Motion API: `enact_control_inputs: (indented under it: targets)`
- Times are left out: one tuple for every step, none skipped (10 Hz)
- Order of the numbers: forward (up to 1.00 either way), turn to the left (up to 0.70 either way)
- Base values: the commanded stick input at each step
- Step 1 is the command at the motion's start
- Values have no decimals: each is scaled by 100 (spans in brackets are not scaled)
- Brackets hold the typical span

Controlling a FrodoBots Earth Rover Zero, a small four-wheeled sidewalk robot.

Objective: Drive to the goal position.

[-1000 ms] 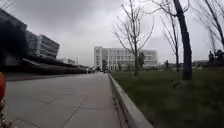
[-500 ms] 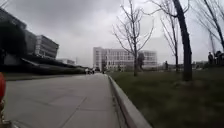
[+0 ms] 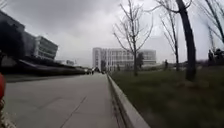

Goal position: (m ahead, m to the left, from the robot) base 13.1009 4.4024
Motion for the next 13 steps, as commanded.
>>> enact_control_inputs:
  targets:
    - [70, 0]
    - [70, 0]
    - [70, 0]
    - [70, 0]
    - [70, 0]
    - [70, 0]
    - [70, 14]
    - [70, 35]
    - [70, 35]
    - [70, 35]
    - [70, 35]
    - [70, 35]
    - [70, 35]
